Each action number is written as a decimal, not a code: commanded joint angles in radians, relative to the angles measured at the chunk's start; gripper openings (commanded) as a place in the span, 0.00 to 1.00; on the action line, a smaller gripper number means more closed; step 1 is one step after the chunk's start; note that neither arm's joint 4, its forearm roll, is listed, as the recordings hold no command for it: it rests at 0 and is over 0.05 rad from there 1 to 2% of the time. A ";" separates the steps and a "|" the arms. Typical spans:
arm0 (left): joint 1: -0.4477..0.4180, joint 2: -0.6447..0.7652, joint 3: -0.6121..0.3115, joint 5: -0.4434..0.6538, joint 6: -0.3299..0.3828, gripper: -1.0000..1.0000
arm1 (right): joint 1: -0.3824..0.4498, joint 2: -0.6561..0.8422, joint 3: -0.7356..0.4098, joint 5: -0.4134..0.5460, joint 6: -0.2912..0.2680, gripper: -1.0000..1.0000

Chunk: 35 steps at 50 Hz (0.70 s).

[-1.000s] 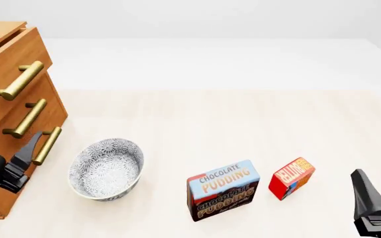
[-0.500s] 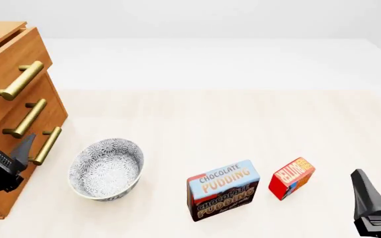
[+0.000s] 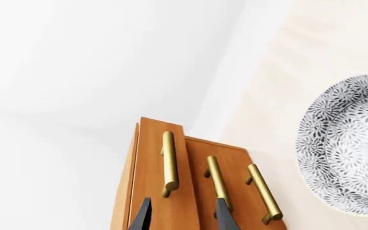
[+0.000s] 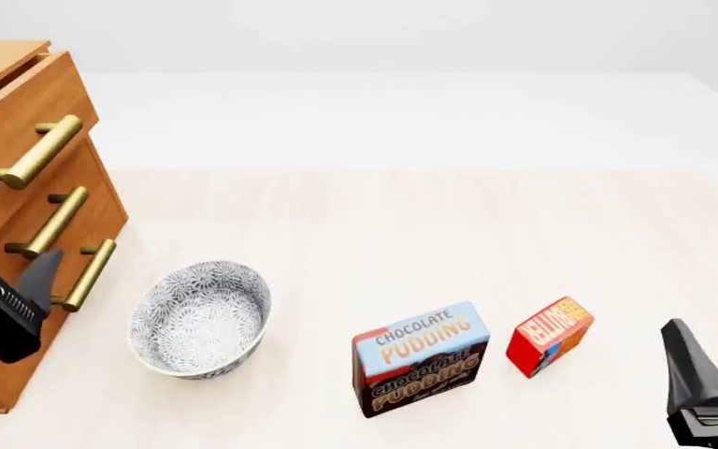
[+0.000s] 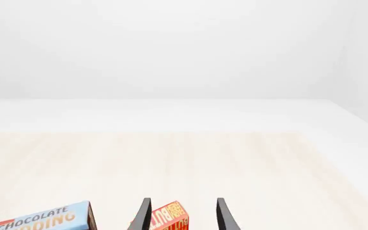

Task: Put the butter at the back in the top drawer of the cabinet and close it.

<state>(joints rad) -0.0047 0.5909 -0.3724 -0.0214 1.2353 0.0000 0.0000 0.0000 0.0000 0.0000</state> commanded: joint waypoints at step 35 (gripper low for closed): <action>-0.002 0.007 -0.026 -0.035 0.097 1.00 | 0.000 0.000 0.000 0.000 0.000 1.00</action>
<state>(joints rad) -0.0092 0.5832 -0.3899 -0.0475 1.3170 0.0000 0.0000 0.0000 0.0000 0.0000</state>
